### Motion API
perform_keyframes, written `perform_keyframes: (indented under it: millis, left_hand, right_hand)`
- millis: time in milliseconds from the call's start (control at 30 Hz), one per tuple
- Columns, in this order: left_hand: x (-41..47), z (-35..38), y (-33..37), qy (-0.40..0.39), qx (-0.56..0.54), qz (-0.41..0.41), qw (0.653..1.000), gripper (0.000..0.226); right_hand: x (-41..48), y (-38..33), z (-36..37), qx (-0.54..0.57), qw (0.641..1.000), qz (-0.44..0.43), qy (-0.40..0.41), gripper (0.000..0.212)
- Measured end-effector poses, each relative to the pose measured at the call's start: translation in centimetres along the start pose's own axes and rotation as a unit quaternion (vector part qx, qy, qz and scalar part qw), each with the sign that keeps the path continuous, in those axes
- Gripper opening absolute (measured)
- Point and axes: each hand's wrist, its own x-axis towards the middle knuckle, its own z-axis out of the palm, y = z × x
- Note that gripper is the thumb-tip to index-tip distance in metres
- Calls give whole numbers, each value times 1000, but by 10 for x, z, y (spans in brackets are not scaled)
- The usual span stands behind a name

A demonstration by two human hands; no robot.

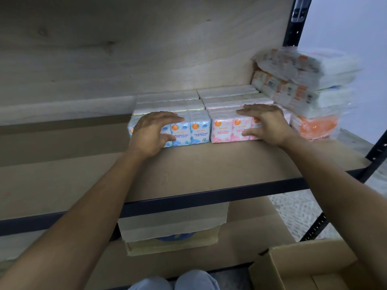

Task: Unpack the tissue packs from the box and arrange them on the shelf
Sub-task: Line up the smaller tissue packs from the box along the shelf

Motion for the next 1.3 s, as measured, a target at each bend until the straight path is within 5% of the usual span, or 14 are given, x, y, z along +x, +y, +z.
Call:
perform_keyframes:
  millis: [933, 1300]
  left_hand:
    - [-6, -4, 16, 1, 51, 9, 999, 55]
    - [-5, -12, 29, -30, 75, -4, 997, 60]
  right_hand:
    - [3, -1, 7, -9, 1000, 10, 17, 66]
    - [-1, -22, -8, -82, 992, 68, -63, 72]
